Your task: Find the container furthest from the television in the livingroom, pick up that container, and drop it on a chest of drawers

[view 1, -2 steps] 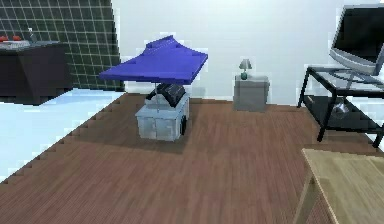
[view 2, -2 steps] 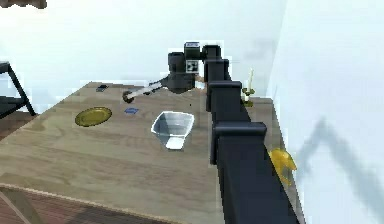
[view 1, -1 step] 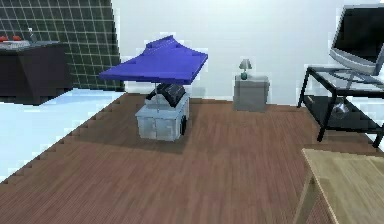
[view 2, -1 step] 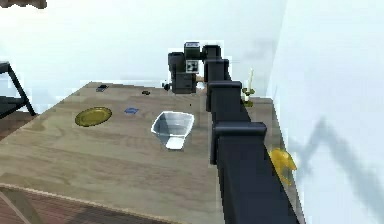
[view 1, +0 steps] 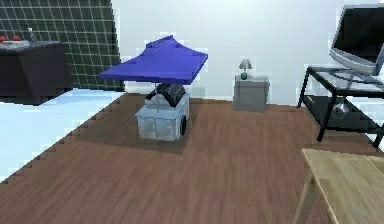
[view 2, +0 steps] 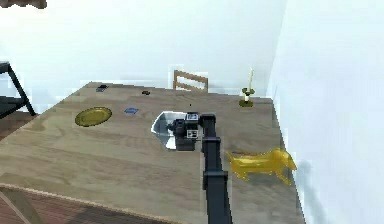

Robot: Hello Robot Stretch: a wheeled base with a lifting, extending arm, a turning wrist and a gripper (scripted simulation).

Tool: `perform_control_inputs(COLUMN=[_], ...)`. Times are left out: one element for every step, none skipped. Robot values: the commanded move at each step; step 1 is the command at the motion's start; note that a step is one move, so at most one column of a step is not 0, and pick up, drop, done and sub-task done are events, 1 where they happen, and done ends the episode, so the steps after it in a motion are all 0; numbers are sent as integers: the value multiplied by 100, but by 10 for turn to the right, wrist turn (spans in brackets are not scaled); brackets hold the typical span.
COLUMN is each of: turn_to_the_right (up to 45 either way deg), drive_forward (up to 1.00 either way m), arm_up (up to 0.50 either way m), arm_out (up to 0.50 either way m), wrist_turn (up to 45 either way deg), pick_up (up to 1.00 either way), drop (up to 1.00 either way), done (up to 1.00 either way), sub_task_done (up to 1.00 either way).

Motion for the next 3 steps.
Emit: perform_control_inputs(turn_to_the_right=[0, 0, 0], drive_forward=[0, 0, 0], arm_up=[0, 10, 10], arm_out=[0, 0, 0], wrist_turn=[0, 0, 0], pick_up=[100, 0, 0], drop=[0, 0, 0], done=[0, 0, 0], sub_task_done=[0, 0, 0])
